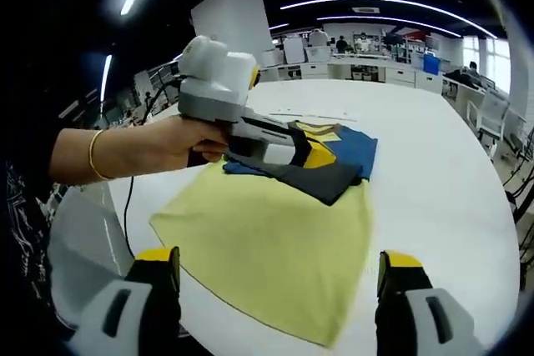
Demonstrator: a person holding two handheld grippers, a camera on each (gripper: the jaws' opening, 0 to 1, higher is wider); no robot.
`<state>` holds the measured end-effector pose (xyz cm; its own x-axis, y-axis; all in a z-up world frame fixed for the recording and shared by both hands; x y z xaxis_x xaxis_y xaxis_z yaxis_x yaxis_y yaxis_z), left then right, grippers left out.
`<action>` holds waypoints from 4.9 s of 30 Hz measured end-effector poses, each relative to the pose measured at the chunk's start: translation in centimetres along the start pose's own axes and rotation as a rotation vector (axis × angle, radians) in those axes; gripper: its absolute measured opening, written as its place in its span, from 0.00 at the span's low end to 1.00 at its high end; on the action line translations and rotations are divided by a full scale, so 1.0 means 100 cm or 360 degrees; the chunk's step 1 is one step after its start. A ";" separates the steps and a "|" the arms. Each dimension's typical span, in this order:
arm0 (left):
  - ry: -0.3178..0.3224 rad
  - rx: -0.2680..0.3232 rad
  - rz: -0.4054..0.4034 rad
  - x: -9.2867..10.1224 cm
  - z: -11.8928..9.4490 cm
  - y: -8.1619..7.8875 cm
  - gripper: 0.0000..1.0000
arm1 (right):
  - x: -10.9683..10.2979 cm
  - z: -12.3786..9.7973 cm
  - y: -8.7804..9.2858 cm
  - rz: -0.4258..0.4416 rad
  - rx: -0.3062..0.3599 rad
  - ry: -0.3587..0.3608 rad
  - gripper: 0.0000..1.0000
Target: Fold the garment on the visible template until the final outline fits inside the template.
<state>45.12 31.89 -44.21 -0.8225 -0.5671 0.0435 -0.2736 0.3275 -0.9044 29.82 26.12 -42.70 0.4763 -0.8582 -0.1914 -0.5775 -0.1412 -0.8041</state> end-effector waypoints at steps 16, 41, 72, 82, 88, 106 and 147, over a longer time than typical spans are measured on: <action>-0.0030 0.0088 -0.0052 -0.021 -0.028 -0.012 0.62 | 0.009 0.008 0.001 -0.0006 -0.0030 0.0005 0.99; -0.0252 0.0151 -0.0041 -0.064 -0.118 -0.008 0.99 | 0.012 0.017 -0.015 -0.0086 -0.0057 -0.0068 0.99; -0.0361 -0.0046 -0.0074 -0.060 -0.218 0.083 0.93 | 0.018 0.011 0.027 -0.0019 -0.0196 -0.0035 0.98; -0.0374 -0.0104 -0.0145 -0.051 -0.237 0.110 0.88 | 0.020 0.012 0.044 0.0043 -0.0232 -0.0009 0.90; -0.0424 -0.0190 -0.0217 -0.042 -0.245 0.134 0.80 | 0.021 0.012 0.053 0.0048 -0.0255 0.0017 0.84; -0.0579 -0.0369 -0.0442 -0.037 -0.260 0.171 0.53 | 0.030 0.007 0.070 0.0252 -0.0272 0.0155 0.50; -0.0661 -0.0545 -0.0678 -0.018 -0.272 0.191 0.00 | 0.039 -0.007 0.087 0.0330 -0.0319 0.0310 0.00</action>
<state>27.81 59.74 -49.99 -0.3676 -0.9198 0.1373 -0.7291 0.1935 -0.6565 26.22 21.21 -50.07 0.2109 -0.9542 -0.2123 -0.7765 -0.0316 -0.6293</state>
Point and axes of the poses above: the point that each gripper's makers call its tool centre point, and the gripper's own axes: z roughly forward along the fingers, x roughly to its right, y roughly out of its underside, the point moved 5 cm from there along -z, roughly backward along the fingers, and after that the axes turned 4 degrees about x, right-handed, at the moved point
